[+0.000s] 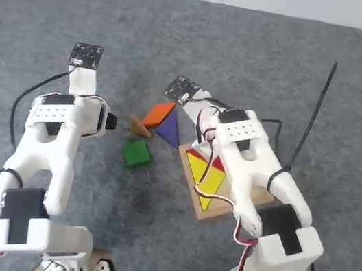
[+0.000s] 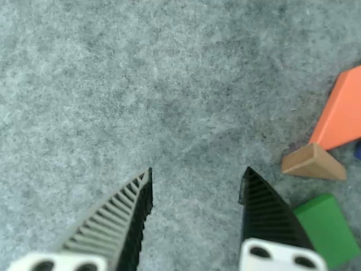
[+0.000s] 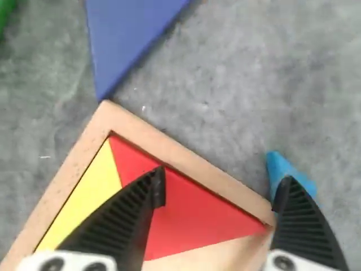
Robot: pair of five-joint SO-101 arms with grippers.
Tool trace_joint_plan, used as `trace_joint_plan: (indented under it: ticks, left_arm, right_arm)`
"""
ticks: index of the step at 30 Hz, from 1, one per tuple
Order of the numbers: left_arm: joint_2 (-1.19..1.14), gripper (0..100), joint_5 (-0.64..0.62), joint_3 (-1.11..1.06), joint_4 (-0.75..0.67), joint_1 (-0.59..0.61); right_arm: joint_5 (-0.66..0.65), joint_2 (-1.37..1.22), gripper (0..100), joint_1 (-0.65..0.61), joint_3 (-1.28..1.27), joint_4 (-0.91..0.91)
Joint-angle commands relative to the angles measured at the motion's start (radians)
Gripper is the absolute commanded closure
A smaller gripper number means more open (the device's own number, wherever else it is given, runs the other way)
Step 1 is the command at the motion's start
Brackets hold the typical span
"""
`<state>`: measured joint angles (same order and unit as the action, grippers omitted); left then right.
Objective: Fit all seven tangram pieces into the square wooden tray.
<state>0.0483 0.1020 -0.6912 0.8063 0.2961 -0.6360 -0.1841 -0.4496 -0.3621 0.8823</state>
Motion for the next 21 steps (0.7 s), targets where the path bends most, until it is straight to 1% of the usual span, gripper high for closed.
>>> trace_joint_plan:
  ticks: [1, 3, 5, 8, 11, 14, 18, 21]
  left_arm:
    - [0.005, 75, 0.014, 0.008, -0.012, 0.005]
    - [0.005, 75, 0.014, 0.008, -0.012, 0.005]
    - [0.005, 75, 0.014, 0.008, -0.015, 0.005]
    - [0.003, 75, 0.014, 0.007, -0.017, 0.005]
    - [0.003, 75, 0.014, 0.007, -0.017, 0.0]
    - [0.003, 75, 0.011, 0.005, -0.017, -0.002]
    - [0.003, 75, 0.009, 0.005, -0.017, -0.002]
    - [0.003, 75, 0.009, 0.004, -0.018, -0.002]
  right_arm:
    - [-0.009, 0.018, 69.3, 0.008, 0.005, -0.001]
    - [0.009, 0.035, 69.3, 0.008, 0.014, -0.001]
    - [0.063, 0.09, 70.5, 0.01, 0.021, 0.001]
    - [0.129, 0.228, 75.1, 0.048, 0.017, 0.015]
    - [0.153, 0.369, 79.8, 0.102, -0.015, 0.079]
    - [0.153, 0.47, 81.1, 0.171, -0.089, 0.134]
    - [0.147, 0.564, 81.2, 0.282, -0.238, 0.119]
    - [0.149, 0.619, 81.2, 0.366, -0.359, 0.038]
